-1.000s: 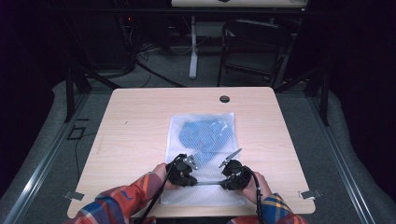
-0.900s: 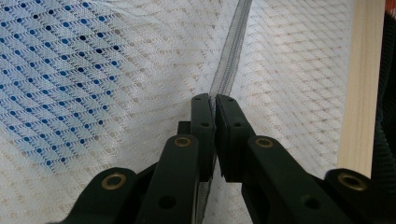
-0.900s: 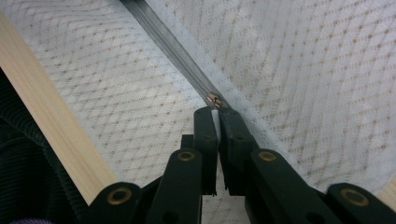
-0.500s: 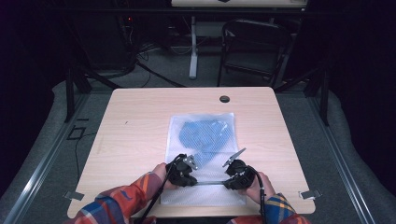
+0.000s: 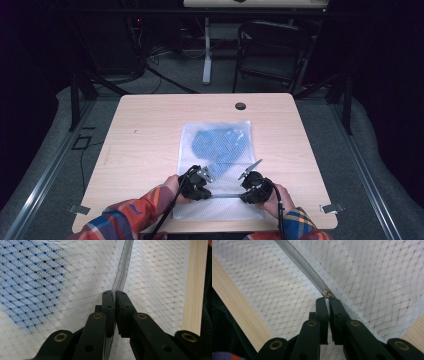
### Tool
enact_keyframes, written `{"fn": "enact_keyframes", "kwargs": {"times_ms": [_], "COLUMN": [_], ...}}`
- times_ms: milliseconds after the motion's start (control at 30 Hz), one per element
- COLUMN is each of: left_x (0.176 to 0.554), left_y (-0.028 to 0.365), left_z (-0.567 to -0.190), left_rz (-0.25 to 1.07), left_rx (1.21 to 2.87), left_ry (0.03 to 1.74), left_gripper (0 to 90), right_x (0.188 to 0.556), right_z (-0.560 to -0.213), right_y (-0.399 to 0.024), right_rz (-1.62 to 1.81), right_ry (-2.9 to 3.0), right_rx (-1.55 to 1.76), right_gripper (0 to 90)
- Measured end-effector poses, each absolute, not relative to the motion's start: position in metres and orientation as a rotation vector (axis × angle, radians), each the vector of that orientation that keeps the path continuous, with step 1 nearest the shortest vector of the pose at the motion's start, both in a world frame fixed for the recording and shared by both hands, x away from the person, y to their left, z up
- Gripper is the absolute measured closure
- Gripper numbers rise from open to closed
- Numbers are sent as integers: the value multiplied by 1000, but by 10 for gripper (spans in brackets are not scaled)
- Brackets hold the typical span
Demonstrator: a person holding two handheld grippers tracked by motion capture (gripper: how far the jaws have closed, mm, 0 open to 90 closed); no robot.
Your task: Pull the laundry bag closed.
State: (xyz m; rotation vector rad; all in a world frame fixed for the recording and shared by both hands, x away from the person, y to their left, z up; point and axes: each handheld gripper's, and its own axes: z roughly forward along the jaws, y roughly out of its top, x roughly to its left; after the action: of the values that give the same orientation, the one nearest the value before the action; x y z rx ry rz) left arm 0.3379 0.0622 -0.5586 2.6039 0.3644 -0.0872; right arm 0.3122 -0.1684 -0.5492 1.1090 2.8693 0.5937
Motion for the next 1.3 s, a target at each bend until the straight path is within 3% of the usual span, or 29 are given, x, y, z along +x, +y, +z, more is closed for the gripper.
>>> {"fn": "enact_keyframes", "kwargs": {"times_ms": [467, 1300], "left_x": [336, 335], "left_y": [27, 28], "left_z": [-562, -563], "left_rz": [-3, 5], "left_rx": [2549, 2545], "left_ry": [338, 325], "left_gripper": [887, 900], "right_x": [314, 315], "right_z": [-552, -549], "right_y": [-170, -177], "right_rz": [608, 595], "right_ry": [2877, 2871], "right_rx": [1120, 1135], "right_gripper": [867, 868]}}
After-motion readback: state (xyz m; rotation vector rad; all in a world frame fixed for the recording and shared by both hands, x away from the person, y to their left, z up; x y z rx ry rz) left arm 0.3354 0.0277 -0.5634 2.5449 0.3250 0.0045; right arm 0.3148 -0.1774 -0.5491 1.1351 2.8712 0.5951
